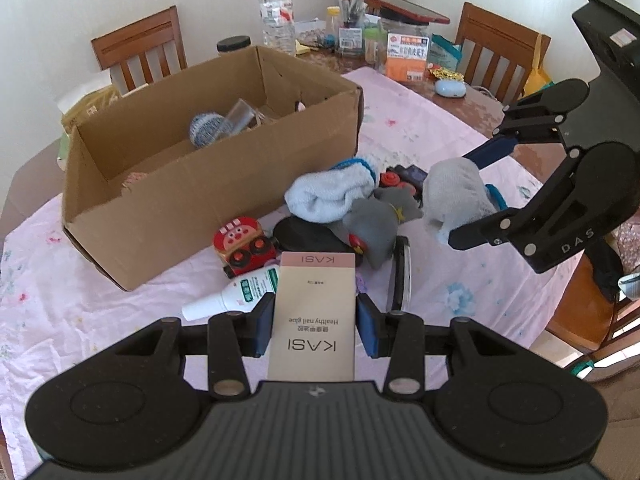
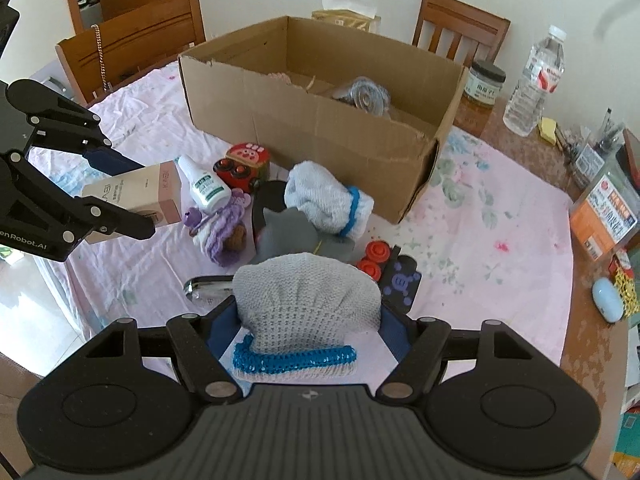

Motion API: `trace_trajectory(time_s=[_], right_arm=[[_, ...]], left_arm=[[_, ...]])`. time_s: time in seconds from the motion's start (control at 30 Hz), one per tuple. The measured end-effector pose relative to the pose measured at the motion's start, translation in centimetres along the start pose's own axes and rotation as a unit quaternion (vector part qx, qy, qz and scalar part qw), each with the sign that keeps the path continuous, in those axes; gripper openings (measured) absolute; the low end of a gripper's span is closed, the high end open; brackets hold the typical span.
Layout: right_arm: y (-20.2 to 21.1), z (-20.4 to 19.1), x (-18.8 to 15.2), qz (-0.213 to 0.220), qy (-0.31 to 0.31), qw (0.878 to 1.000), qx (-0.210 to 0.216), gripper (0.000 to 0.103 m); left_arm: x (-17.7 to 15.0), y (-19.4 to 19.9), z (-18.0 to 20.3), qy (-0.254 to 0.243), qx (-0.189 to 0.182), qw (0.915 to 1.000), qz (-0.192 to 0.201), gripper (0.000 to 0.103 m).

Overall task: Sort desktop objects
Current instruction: 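Carry the KASI box and knit glove up over the cardboard box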

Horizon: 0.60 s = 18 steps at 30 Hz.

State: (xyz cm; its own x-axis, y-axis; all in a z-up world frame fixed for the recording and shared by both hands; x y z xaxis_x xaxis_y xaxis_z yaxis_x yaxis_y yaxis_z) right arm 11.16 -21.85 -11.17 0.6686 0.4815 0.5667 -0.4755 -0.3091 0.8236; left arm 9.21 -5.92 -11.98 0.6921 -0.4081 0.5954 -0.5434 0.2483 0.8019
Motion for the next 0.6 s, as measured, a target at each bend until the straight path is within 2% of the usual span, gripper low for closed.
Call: trace_trajectory(time_s=[0.6], right_arm=[[1.7, 0.7, 3.9, 0.041, 0.064, 0.997, 0.013, 0.077]], left_arm=[[4.1, 1.5, -1.1, 0.019, 0.041, 0.9984, 0.035, 0.042]])
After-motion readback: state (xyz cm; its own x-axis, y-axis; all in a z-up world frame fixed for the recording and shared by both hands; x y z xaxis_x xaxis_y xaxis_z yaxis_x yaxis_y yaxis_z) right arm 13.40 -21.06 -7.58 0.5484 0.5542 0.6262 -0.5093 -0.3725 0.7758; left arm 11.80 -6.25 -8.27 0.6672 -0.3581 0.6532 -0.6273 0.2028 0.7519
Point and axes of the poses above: each gripper's, at about its wrist camera, not at the fingertips, and y roughly against the way its jaws point, z to its right, x to its top, the point moved 3 cm from there along -y, roughly the way its jaws point, and after that the axes turned 1 degree about x, right-handed, at the moved point
